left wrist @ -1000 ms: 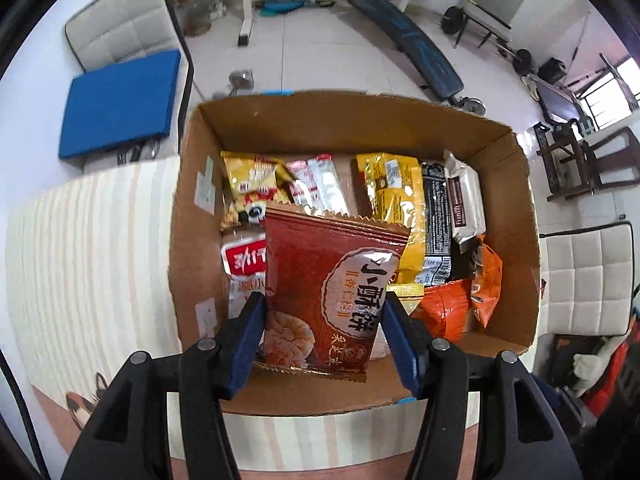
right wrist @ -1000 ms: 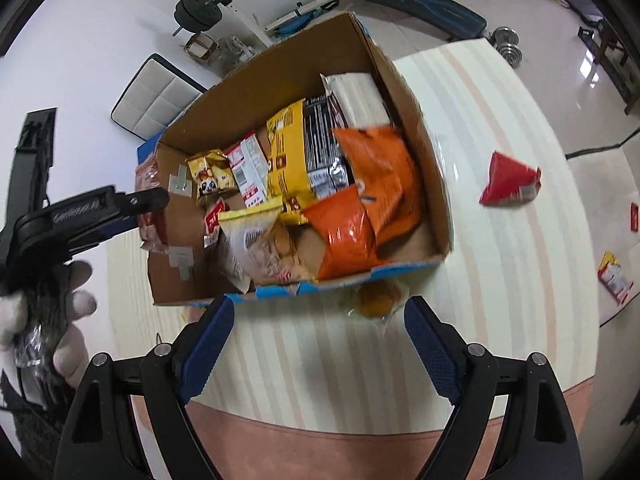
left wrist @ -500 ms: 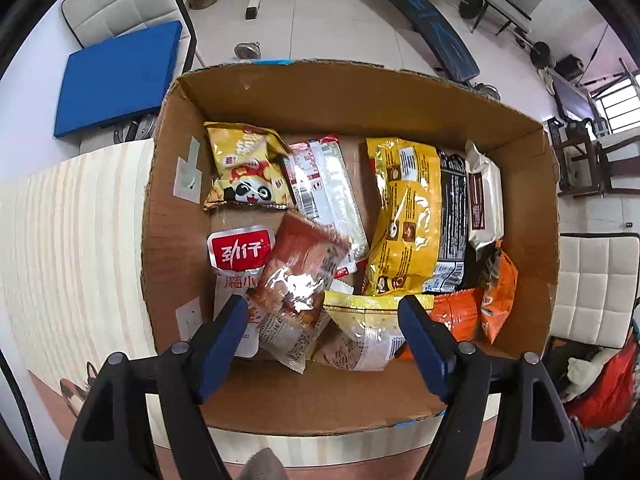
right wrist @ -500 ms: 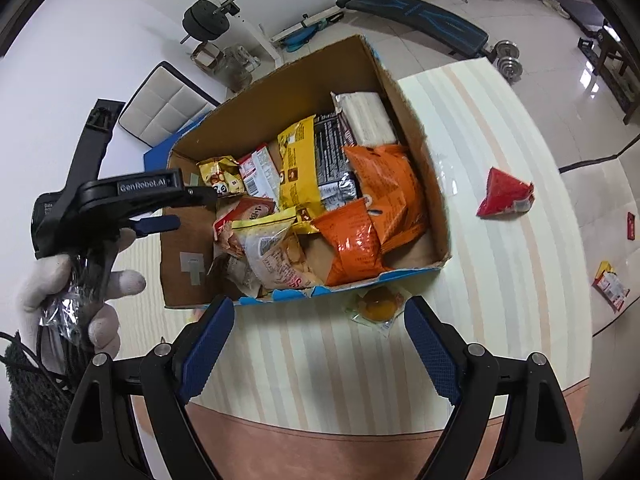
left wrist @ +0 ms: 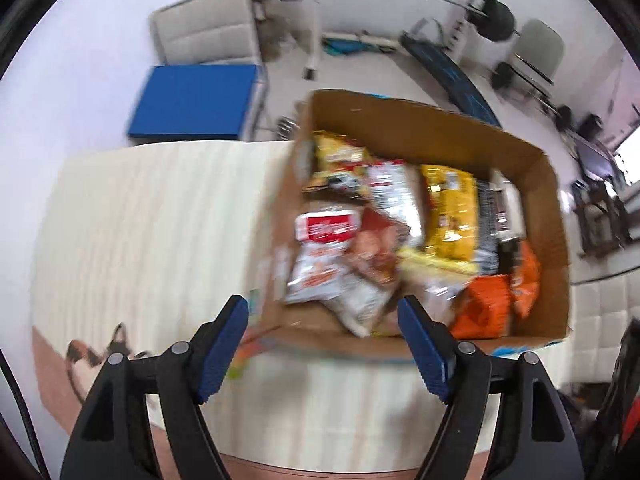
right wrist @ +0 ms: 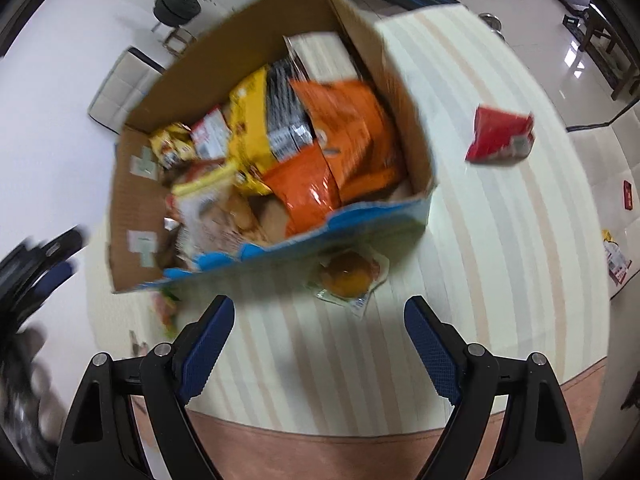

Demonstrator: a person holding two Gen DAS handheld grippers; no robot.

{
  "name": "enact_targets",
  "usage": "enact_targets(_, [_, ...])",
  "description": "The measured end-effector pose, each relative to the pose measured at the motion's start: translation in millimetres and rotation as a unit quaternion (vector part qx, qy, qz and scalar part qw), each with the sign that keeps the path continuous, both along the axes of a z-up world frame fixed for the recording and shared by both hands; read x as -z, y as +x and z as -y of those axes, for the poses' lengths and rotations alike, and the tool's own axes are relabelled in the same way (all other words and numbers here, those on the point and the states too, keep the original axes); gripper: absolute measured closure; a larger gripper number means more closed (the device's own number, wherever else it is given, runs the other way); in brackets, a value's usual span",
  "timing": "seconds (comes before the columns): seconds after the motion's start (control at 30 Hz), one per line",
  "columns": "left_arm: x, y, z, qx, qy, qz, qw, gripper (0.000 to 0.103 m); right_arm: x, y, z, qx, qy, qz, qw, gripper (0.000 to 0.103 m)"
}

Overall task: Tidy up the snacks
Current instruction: 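Reach left gripper to the candy bag while right reaches the egg packet, then close left gripper on the clear candy-ball bag while right closes on the brown egg packet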

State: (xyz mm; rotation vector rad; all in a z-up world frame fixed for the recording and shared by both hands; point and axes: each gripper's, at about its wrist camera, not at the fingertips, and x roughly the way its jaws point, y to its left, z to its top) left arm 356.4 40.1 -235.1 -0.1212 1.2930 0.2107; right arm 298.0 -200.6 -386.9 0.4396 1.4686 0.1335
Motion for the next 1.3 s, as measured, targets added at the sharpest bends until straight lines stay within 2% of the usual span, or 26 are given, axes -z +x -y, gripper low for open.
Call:
enact_targets(0.07, [7.6,-17.9,-12.0,-0.016,0.020,0.005,0.9997,0.027,18.3,0.3,-5.5,-0.004,-0.007,-0.010,1.000,0.014])
enact_targets(0.13, [22.3,-28.1,-22.9,-0.026,0.027,-0.009,0.9993,0.027,34.6,0.7,-9.4,-0.004,-0.009,-0.021,1.000,0.014])
enact_targets(0.3, [61.7,-46.2,-50.7,-0.055,0.015,-0.050,0.9971,0.027,66.6,3.1,-14.3,0.018,-0.002,-0.030,0.999,0.014])
enact_targets(0.37, [72.5,-53.9,-59.0,-0.066,0.019,-0.060,0.9958,0.027,73.1,4.6,-17.2,0.024,-0.008,-0.033,0.999,0.022])
enact_targets(0.4, [77.1,-56.7,-64.9,-0.071,0.019,-0.063,0.9953,0.027,73.4,4.7,-19.1,0.027,-0.017,-0.028,0.999,0.032])
enact_targets(0.43, [81.0,-60.6,-68.9,-0.074,0.020,-0.067,0.9948,0.027,73.2,4.9,-20.5,0.027,-0.025,-0.027,0.999,0.036])
enact_targets(0.5, [87.6,-63.7,-76.8,-0.076,0.024,-0.072,0.9942,0.027,72.3,4.1,-21.6,0.032,-0.050,-0.027,0.998,0.050])
enact_targets(0.63, [96.0,-67.4,-90.3,-0.063,0.017,-0.075,0.9951,0.027,73.7,-4.4,-19.8,0.035,-0.044,-0.019,0.998,0.058])
enact_targets(0.77, [105.2,-59.6,-97.6,-0.005,0.011,-0.083,0.9965,0.027,77.1,-16.2,-29.3,0.021,-0.025,-0.032,0.999,0.058])
enact_targets(0.87, [118.6,-49.9,-98.6,0.048,0.017,-0.101,0.9935,0.027,78.0,-29.5,-44.9,0.003,-0.015,-0.039,0.999,0.058])
enact_targets(1.03, [143.2,-34.6,-90.1,0.129,0.029,-0.137,0.9818,0.027,78.3,-53.2,-76.1,-0.021,-0.006,-0.049,0.999,0.058])
enact_targets(1.1, [147.4,-29.7,-82.4,0.159,0.021,-0.139,0.9771,0.027,79.7,-57.0,-85.3,-0.030,-0.008,-0.052,0.998,0.058])
enact_targets(1.3, [163.3,-16.4,-68.3,0.206,-0.010,-0.169,0.9639,0.027,80.3,-61.4,-107.1,-0.042,-0.011,-0.054,0.998,0.058])
